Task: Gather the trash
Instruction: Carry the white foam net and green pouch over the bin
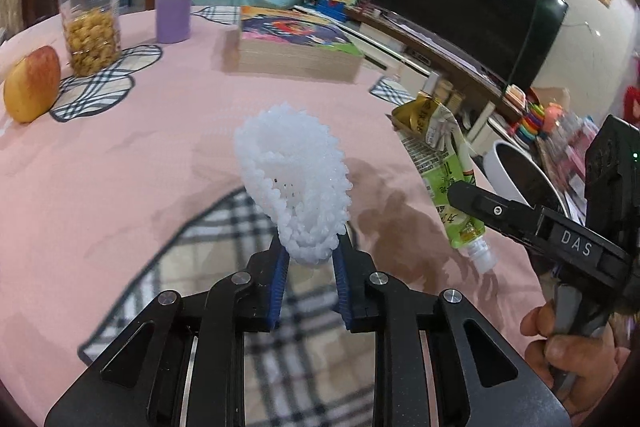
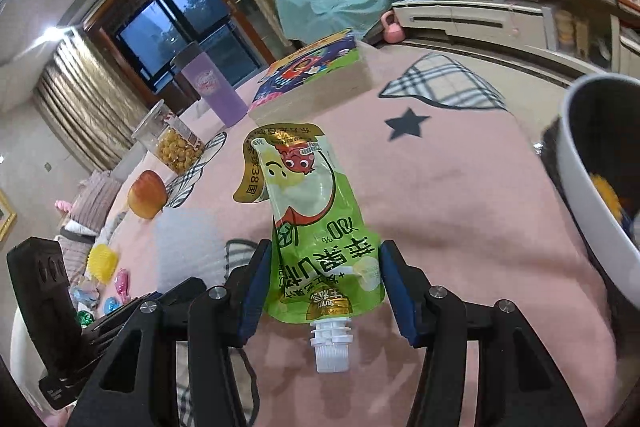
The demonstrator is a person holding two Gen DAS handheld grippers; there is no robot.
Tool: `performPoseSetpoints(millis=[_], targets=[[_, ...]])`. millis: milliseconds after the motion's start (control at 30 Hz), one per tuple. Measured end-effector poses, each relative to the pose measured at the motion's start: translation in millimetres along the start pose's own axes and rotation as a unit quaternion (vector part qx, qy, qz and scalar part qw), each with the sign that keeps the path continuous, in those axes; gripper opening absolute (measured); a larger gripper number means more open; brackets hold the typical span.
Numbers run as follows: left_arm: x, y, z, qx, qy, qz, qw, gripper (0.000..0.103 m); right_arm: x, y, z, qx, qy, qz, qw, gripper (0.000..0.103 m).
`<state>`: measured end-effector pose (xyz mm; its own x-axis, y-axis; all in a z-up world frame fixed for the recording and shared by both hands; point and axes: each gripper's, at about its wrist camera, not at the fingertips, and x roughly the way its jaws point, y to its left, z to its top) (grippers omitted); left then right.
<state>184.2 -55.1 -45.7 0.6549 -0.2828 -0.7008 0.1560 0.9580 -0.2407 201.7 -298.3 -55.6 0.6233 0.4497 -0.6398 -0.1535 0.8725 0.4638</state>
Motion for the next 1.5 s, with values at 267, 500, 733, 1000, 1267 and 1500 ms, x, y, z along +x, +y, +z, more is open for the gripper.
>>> performPoseSetpoints(millis=[267, 500, 733, 1000, 1267, 1500], targets=[[-3.7, -20.8, -1.9, 0.021, 0.004, -0.001, 0.9998, 0.020, -18.9, -14.6, -11.9, 0.024, -0.012, 0.004, 1.000, 0.055], [-5.9, -34.6, -2.9, 0.036, 0.003, -0.005, 0.9993, 0.020, -32.3, -24.3, -18.3, 0.038, -0.022, 0.005, 0.999, 0.055], [-7.1, -49.5, -5.6, 0.051, 0.004, -0.013, 0.9986, 0.020, -43.0, -33.9, -24.3, 0.051, -0.029, 0.001, 0.998, 0.055], [-9.3, -67.5, -7.4, 0.069, 0.004, -0.026, 0.9973, 0.020, -55.8, -42.7, -26.1, 0.060, -0.040, -0.002, 0.997, 0.055], [-12.8, -87.1, -11.2, 0.087, 0.005, -0.036, 0.9956, 0.020, -68.0, -51.7, -28.9, 0.070, -0.052, -0.007, 0.996, 0.055], [-14.0, -102.0, -14.0, 0.101, 0.005, -0.046, 0.9939, 0.020, -81.7, -58.6, -31.9, 0.074, -0.061, -0.012, 0.995, 0.055]])
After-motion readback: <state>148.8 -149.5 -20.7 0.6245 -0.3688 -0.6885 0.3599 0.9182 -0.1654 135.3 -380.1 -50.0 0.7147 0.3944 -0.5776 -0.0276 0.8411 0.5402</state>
